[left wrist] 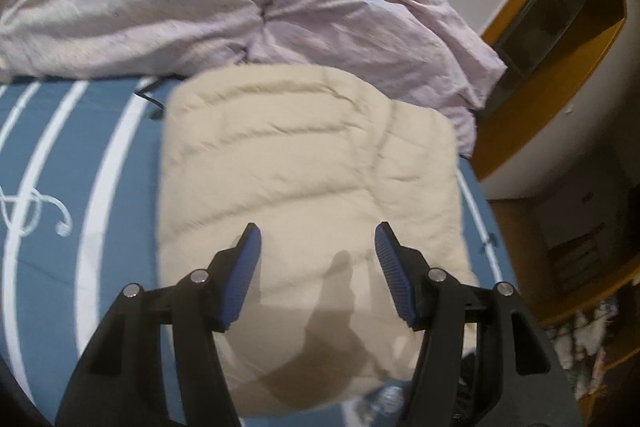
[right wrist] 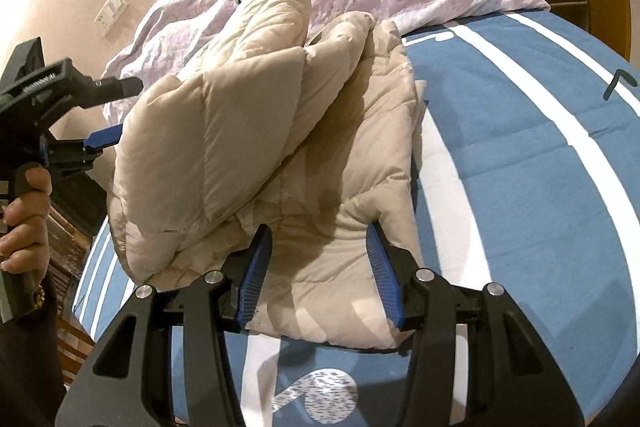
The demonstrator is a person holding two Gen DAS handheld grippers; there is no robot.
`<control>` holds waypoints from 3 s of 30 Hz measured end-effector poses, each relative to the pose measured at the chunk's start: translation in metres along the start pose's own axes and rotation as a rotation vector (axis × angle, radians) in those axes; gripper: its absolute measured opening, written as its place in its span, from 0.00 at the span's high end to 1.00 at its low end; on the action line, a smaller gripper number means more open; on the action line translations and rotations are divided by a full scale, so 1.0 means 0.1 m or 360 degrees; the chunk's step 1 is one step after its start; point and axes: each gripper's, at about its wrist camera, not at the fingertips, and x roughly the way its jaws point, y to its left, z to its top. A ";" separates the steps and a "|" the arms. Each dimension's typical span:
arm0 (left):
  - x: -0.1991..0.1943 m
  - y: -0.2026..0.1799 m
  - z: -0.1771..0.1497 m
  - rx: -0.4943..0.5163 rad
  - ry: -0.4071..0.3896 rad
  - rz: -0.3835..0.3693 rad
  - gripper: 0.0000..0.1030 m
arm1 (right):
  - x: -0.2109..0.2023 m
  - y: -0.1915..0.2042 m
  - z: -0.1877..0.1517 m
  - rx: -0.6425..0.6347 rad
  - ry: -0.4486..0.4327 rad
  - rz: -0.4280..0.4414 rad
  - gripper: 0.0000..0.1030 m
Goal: Fold large clothes
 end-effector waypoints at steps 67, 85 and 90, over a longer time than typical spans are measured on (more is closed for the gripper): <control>0.66 -0.15 -0.38 0.0383 -0.0077 0.0126 0.35 | 0.75 -0.07 0.88 -0.0209 -0.0021 -0.0520 0.68; 0.58 -0.16 0.33 0.0371 -0.0282 0.0428 0.32 | 0.81 -0.12 0.83 -0.0199 -0.0057 -0.0519 0.68; 0.68 -0.18 0.32 0.0400 -0.0285 0.0501 0.30 | 0.81 -0.13 0.83 -0.0197 -0.0062 -0.0512 0.68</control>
